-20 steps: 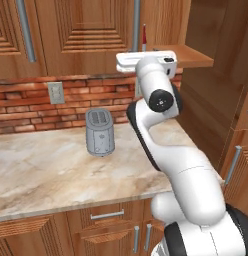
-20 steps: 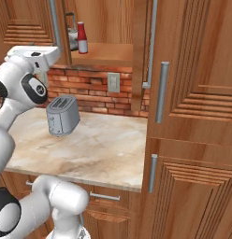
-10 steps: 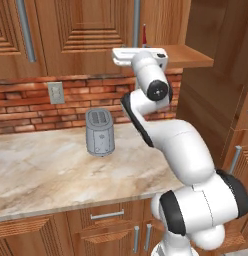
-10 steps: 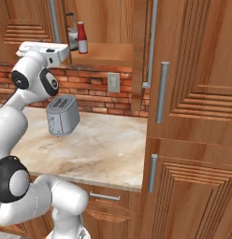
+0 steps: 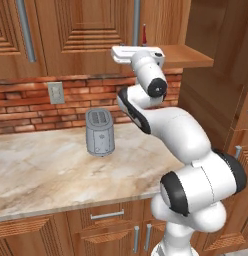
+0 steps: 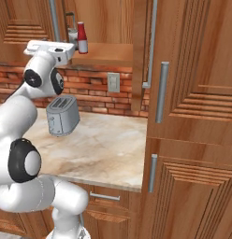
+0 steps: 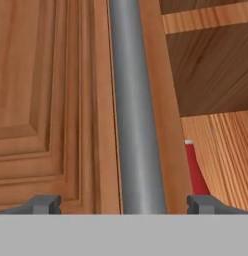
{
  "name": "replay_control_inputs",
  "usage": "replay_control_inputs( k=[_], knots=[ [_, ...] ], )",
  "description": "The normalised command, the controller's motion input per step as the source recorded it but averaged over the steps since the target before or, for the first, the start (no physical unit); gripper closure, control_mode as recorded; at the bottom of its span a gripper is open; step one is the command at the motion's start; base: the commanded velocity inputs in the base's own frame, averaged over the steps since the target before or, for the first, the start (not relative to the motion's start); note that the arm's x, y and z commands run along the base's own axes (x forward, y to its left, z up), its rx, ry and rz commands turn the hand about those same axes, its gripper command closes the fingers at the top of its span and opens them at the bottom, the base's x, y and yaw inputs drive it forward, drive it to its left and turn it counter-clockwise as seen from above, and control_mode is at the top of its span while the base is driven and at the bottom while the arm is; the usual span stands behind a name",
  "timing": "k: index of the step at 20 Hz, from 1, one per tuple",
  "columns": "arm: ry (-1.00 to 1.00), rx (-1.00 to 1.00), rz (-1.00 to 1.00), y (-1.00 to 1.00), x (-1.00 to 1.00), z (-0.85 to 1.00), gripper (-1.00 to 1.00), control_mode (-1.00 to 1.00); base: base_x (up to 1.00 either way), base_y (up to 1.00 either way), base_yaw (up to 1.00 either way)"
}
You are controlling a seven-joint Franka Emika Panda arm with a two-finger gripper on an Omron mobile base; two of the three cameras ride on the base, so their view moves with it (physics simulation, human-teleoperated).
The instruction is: The dining table condiment station is running low on ketchup. Refill the condiment station by opening the cabinet and taking the ketchup from the cabinet and placing it on the dining table.
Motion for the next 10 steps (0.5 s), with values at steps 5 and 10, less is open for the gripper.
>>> replay_control_inputs(
  k=[5,10],
  knots=[
    [0.0,0.0,0.03,0.0,0.27,0.01,-1.0,-1.0,0.0,0.0,0.0],
    [0.0,0.0,0.04,0.0,0.34,0.0,-1.0,-1.0,0.0,0.0,0.0]
  ],
)
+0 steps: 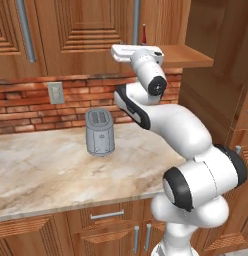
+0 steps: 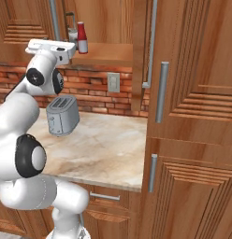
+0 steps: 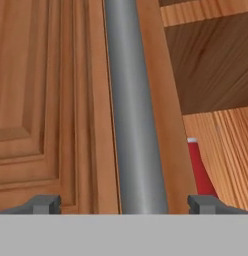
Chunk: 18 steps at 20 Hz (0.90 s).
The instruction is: The dining table condiment station is running low on ketchup. Refill the condiment station by opening the cabinet and taking the ketchup from the cabinet and placing it on the dining table.
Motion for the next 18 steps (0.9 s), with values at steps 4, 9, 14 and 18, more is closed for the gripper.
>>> replay_control_inputs(
  k=[4,9,14,18],
  knots=[
    [0.01,0.0,0.04,0.0,0.36,0.0,1.0,-1.0,0.0,0.0,0.0],
    [0.06,0.0,0.03,0.03,0.36,0.0,1.0,-1.0,0.0,0.0,0.0],
    [0.01,0.0,0.07,0.07,0.25,0.0,1.0,-1.0,0.0,0.0,0.0],
    [0.0,0.0,0.09,0.22,0.04,-0.02,1.0,-1.0,0.0,0.0,0.0]
  ],
)
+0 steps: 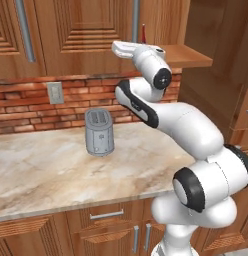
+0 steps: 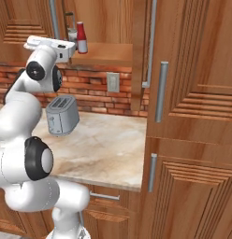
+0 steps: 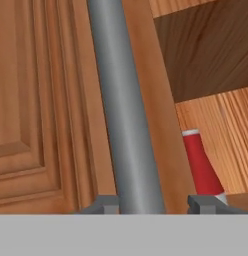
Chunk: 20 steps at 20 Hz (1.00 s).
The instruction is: The dining table condiment station is running low on ketchup. Refill the condiment station by opening the cabinet and taking the ketchup from the cabinet and placing it on the dining table.
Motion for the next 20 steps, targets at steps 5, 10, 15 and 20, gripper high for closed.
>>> replay_control_inputs(
  k=[5,10,15,20],
  knots=[
    [0.0,0.0,0.11,0.34,0.03,-0.07,1.0,-1.0,0.0,0.0,0.0],
    [0.0,0.0,0.11,0.56,0.08,-0.16,1.0,-1.0,0.0,0.0,0.0],
    [0.0,-0.06,0.05,0.79,0.22,-0.22,1.0,-1.0,0.0,0.0,0.0],
    [0.02,-0.1,0.0,0.84,0.31,-0.23,1.0,-1.0,0.0,0.0,0.0]
  ],
)
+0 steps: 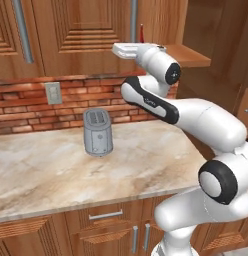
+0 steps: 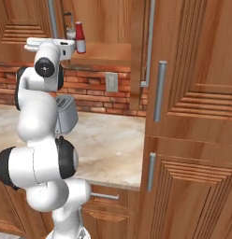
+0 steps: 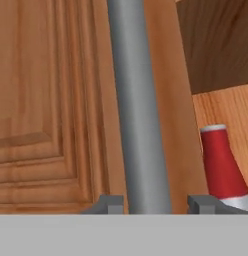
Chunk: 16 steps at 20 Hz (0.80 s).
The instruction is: The dining table condiment station is running low on ketchup. Refill the condiment station by opening the cabinet and taking the ketchup from the cabinet and placing it on the dining table.
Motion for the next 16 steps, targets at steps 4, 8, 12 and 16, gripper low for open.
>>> replay_control_inputs(
  k=[4,8,12,16],
  knots=[
    [0.01,-0.07,0.05,0.88,0.06,-0.09,1.0,-1.0,0.0,0.0,0.0],
    [0.0,-0.07,0.09,0.96,-0.34,0.0,1.0,-1.0,0.0,0.0,0.0],
    [0.0,-0.09,0.09,0.99,-0.7,0.0,1.0,-1.0,0.0,0.0,0.0],
    [0.0,-0.08,0.09,1.0,-0.8,0.0,1.0,-1.0,0.0,0.0,0.0]
  ],
)
